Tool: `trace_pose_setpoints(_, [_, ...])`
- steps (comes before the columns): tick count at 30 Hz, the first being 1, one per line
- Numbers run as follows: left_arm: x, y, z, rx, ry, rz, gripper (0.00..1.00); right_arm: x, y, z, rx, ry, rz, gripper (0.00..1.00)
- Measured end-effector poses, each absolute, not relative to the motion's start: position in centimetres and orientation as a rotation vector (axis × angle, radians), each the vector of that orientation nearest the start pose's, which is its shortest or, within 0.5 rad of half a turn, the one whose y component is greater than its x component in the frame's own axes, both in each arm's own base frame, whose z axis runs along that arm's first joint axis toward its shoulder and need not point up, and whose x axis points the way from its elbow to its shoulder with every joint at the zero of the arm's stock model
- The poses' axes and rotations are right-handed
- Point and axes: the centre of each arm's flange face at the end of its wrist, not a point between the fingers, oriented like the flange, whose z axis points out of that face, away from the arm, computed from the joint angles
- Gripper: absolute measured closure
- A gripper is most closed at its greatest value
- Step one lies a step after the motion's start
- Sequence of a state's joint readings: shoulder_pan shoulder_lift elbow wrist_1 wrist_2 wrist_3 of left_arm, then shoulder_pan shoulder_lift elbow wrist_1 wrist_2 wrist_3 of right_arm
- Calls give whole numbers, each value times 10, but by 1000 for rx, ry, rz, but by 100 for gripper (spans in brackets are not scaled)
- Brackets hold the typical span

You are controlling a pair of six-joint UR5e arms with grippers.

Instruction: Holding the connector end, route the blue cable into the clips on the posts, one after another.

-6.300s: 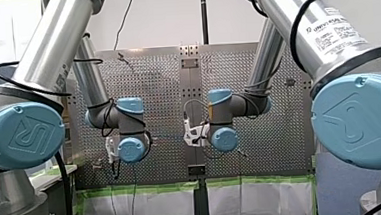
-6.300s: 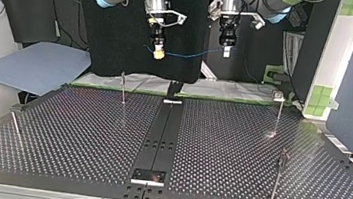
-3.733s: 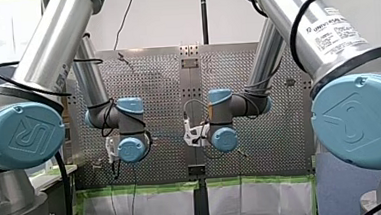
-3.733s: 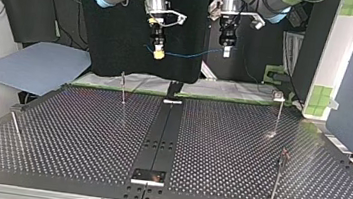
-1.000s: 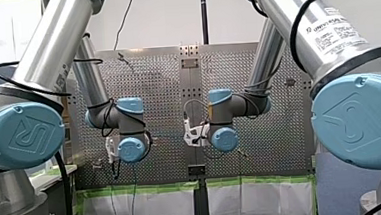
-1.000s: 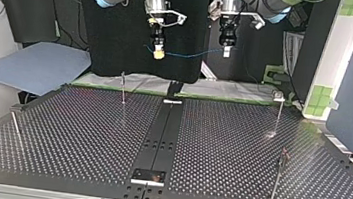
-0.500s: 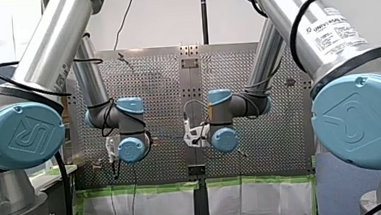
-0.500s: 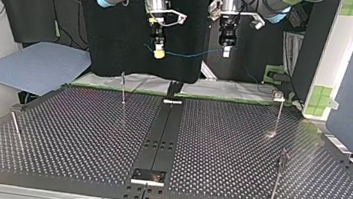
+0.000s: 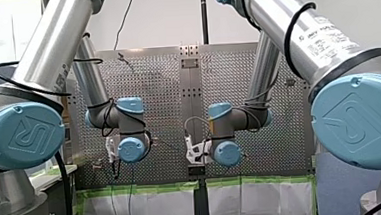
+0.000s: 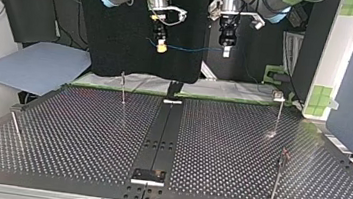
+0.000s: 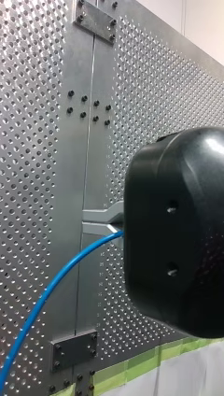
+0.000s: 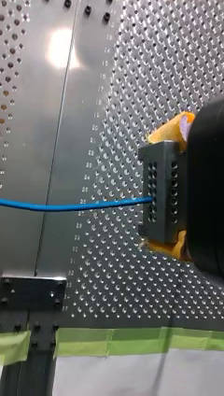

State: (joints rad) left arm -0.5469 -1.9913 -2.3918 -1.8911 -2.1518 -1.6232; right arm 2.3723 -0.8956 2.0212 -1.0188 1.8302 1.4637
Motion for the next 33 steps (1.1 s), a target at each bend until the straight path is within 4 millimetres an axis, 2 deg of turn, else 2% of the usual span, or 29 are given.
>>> trace_pose_setpoints(6, [289, -259, 67, -24, 1614, 27, 100, 448, -284, 29, 1722, -826, 1433, 100])
trace_pose_setpoints(14, [281, -253, 44, 62, 1712, 89, 100, 450, -293, 23, 1734, -839, 1378, 100])
trace_pose_setpoints(27, [280, -252, 43, 71, 1726, 96, 100, 444, -287, 17, 1817, -857, 1295, 100])
trace_pose_setpoints(33, [289, -252, 55, 78, 1719, 76, 100, 444, -289, 18, 1816, -857, 1291, 100])
